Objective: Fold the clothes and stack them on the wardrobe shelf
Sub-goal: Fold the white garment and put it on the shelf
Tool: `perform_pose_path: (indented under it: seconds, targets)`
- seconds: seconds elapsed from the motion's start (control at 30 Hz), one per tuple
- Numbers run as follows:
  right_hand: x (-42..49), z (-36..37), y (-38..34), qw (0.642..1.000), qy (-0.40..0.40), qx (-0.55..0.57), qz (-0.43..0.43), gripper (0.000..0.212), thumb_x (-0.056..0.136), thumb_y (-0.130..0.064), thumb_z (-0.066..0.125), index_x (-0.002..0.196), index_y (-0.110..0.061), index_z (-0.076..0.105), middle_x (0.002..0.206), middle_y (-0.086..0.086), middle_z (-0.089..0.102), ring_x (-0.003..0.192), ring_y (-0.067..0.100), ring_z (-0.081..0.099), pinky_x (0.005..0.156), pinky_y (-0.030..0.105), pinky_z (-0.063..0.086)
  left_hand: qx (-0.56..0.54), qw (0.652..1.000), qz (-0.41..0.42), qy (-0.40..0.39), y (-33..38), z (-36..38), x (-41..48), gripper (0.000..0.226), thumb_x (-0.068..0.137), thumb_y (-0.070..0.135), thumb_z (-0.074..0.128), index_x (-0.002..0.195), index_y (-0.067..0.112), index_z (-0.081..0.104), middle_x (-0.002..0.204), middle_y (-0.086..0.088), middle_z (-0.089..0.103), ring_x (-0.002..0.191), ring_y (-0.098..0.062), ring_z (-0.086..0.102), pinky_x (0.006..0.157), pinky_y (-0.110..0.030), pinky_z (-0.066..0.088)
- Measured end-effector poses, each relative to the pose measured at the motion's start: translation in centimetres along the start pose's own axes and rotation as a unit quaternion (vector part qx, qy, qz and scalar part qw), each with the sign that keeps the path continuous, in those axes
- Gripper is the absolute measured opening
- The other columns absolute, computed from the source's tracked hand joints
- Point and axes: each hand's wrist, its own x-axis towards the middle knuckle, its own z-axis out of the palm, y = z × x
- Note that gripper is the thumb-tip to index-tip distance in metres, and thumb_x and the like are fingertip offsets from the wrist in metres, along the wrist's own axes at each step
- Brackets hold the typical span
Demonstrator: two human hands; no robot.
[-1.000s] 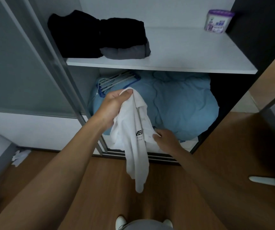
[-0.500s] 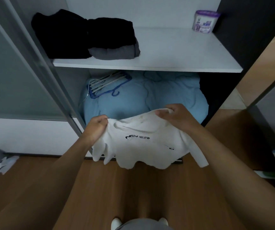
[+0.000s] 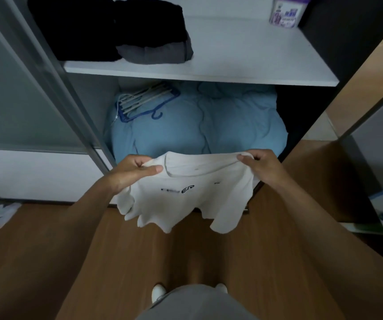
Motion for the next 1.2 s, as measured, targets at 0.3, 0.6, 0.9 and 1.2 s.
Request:
perform_pose_path:
  seconds: [0.3, 0.6, 0.9, 1.2]
  targets:
    - [-1.9, 2.6, -1.6, 0.998, 0.034, 0.049, 0.034, 0.035, 0.093, -0.021, 0.071, 0.069, 0.003, 0.061, 0.064, 0.006, 0.057, 0.054, 0.008, 0.051, 0.049, 0.020, 0.039, 0.040, 0.959, 0.121, 0.254, 2.9, 1.9, 1.3, 0.034, 0.094, 0.023, 0.067, 0.076, -0.005, 0.066, 0.081, -0.014, 0.058, 0.074, -0.016, 0.052, 0.071, -0.028, 0.039]
    - [-3.8, 6.9, -6.0, 0.996, 0.044, -0.022, 0.076, 0.028, 0.092, -0.031, 0.066, 0.074, -0.011, 0.059, 0.067, 0.007, 0.064, 0.062, 0.027, 0.068, 0.061, 0.042, 0.057, 0.060, 0.972, 0.131, 0.184, 5.7, 8.4, 0.9, 0.049, 0.098, 0.029, 0.060, 0.070, -0.008, 0.046, 0.063, -0.014, 0.042, 0.058, -0.019, 0.039, 0.057, -0.034, 0.032]
    - [-4.8, 6.8, -8.3, 0.994, 0.016, 0.032, 0.104, 0.018, 0.095, -0.022, 0.062, 0.081, -0.012, 0.069, 0.076, 0.002, 0.074, 0.060, 0.009, 0.071, 0.050, 0.015, 0.052, 0.063, 0.987, 0.145, 0.039, 6.3, 10.8, 0.2, 0.025, 0.093, 0.039, 0.065, 0.083, 0.017, 0.059, 0.069, 0.007, 0.053, 0.058, -0.002, 0.047, 0.055, -0.019, 0.037]
    - [-6.6, 5.3, -8.7, 0.998, -0.037, -0.055, -0.024, 0.015, 0.094, -0.016, 0.064, 0.103, -0.018, 0.076, 0.090, -0.009, 0.069, 0.082, -0.010, 0.059, 0.076, 0.010, 0.042, 0.011, 0.991, 0.125, 0.043, 6.3, 9.8, -0.5, 0.011, 0.088, 0.006, 0.068, 0.095, 0.013, 0.065, 0.085, -0.011, 0.067, 0.071, -0.009, 0.057, 0.067, -0.028, 0.045]
